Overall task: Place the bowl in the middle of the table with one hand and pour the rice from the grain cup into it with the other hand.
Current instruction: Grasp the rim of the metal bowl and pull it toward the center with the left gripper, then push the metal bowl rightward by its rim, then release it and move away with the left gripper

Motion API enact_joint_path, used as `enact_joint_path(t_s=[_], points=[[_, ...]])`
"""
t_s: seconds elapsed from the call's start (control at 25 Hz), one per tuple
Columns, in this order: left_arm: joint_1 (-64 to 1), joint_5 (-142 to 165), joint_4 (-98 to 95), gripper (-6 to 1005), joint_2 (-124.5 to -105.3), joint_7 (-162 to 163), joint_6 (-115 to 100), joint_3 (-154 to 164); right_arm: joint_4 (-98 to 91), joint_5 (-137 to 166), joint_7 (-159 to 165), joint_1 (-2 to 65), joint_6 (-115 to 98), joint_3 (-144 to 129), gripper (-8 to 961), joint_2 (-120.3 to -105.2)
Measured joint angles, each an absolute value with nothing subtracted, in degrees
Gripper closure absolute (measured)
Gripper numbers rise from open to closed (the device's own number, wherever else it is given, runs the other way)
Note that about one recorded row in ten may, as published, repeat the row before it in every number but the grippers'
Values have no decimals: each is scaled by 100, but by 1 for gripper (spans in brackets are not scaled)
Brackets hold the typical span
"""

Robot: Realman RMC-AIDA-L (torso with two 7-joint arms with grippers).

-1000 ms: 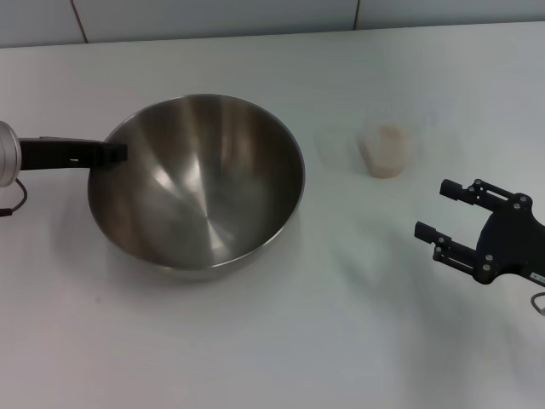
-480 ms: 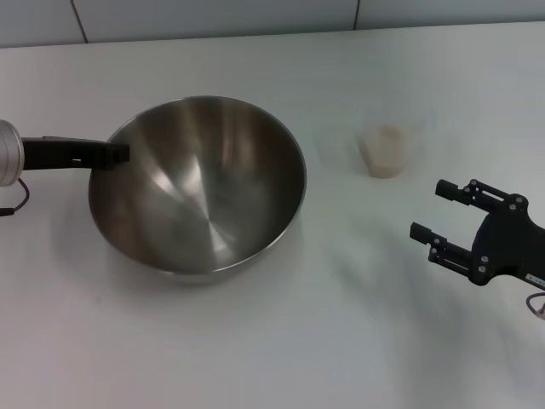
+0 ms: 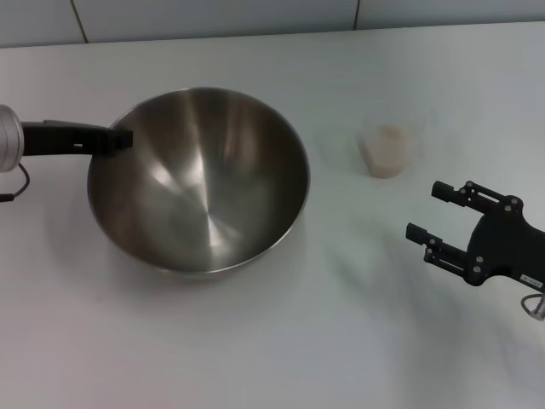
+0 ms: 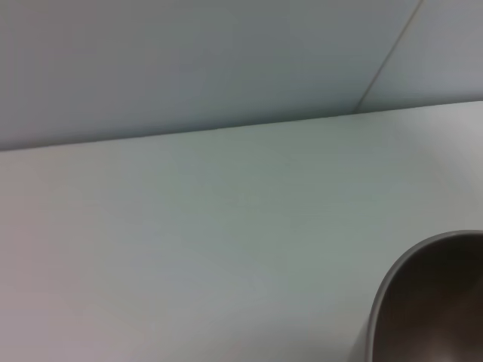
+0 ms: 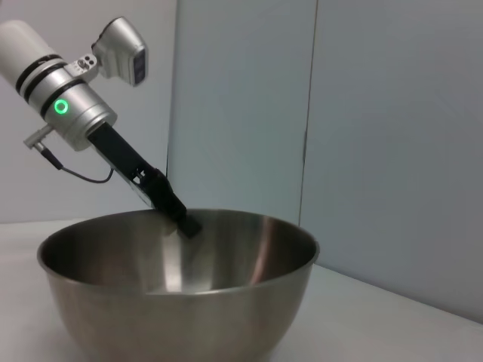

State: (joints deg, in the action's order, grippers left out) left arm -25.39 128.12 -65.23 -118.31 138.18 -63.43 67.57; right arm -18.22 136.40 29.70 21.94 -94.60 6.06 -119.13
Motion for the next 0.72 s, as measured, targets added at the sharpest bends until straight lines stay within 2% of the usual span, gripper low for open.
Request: enact_joint_path(t_s=[0.72], points=[[-3185,12779,-6585,963,-11877,13834,-6563,6951,-1793,13641,2971,2154,-9494,602,289,-11909]])
